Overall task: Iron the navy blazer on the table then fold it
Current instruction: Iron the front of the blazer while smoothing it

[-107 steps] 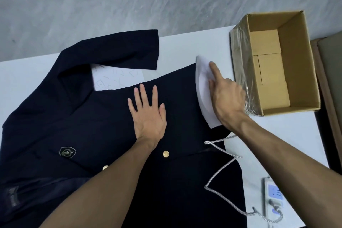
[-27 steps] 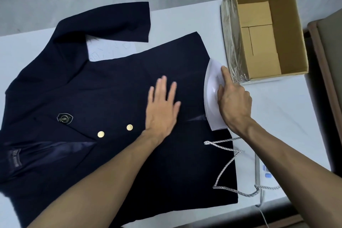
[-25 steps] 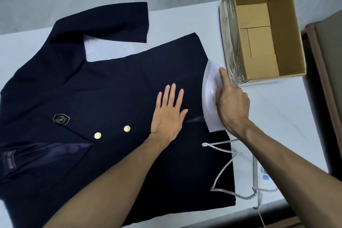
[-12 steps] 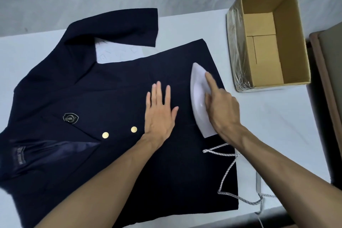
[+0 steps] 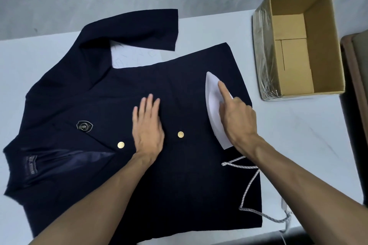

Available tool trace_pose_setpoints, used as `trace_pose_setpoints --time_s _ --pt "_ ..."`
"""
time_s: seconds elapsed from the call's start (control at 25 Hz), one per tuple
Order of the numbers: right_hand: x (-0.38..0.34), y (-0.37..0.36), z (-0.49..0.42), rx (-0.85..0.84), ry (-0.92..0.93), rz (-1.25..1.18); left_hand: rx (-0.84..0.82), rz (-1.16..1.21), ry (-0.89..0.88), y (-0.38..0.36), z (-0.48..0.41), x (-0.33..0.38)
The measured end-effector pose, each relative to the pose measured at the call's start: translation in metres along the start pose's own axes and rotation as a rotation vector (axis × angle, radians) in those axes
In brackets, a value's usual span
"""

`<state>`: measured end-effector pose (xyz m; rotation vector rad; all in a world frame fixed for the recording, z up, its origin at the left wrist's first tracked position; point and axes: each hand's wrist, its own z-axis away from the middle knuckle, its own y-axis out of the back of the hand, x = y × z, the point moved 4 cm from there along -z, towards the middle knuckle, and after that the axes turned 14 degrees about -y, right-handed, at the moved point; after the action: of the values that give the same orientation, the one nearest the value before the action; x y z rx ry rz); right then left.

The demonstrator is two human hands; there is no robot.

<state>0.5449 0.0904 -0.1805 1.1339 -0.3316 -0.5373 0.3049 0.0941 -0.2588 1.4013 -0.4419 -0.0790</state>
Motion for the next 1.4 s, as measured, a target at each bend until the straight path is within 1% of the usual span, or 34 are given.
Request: trace_pose_setpoints --time_s 0.08,0.12,0.2,0.28,0.56,0.68,0.88,0.96,1.04,1.12,1.16,1.2,1.28,1.32,1.4 --pt "-0.009 -0.001 0.010 -0.036 0.013 -0.061 -0.018 0.004 0.105 0.000 0.008 -0.018" --pt "-0.017 -0.004 0.018 -0.059 0.033 -0.080 -0.039 0.001 0.112 -0.002 0.010 -0.023" --pt "-0.031 -0.015 0.036 -0.072 0.070 -0.031 -0.075 -0.003 0.085 -0.009 0.011 -0.027" --pt "-0.038 -0.024 0.047 -0.053 0.070 0.045 -0.075 0.000 0.084 -0.013 0.011 -0.027" --pt "-0.038 -0.023 0.044 -0.042 0.057 0.081 -0.075 -0.026 0.081 -0.016 0.012 -0.028" --pt "-0.014 -0.008 0.021 -0.043 -0.004 0.031 -0.078 -0.041 0.081 -0.017 0.012 -0.029" --pt "0.023 0.011 -0.010 0.022 -0.122 0.000 -0.092 -0.023 0.082 -0.016 0.012 -0.029" --pt "0.028 0.014 -0.014 0.030 -0.168 -0.037 -0.093 0.008 0.076 -0.014 0.011 -0.029" --pt "0.023 0.020 -0.013 0.053 -0.162 -0.049 -0.068 0.107 0.063 -0.008 0.010 -0.030" --pt "0.002 0.029 -0.003 0.085 -0.067 -0.070 -0.002 0.312 0.082 0.005 0.011 -0.035" --pt "-0.016 0.033 0.004 0.085 0.001 -0.092 0.056 0.377 0.111 0.015 0.013 -0.043" --pt "-0.039 0.037 0.011 0.071 0.072 -0.114 0.120 0.370 0.146 0.026 0.015 -0.056" --pt "-0.091 0.038 0.018 0.034 0.222 -0.106 0.215 0.217 0.215 0.048 0.018 -0.091" --pt "-0.121 0.033 0.022 0.025 0.315 -0.067 0.224 0.139 0.249 0.058 0.019 -0.116" --pt "-0.184 0.015 0.035 0.047 0.512 0.064 0.159 0.010 0.283 0.069 0.016 -0.170"
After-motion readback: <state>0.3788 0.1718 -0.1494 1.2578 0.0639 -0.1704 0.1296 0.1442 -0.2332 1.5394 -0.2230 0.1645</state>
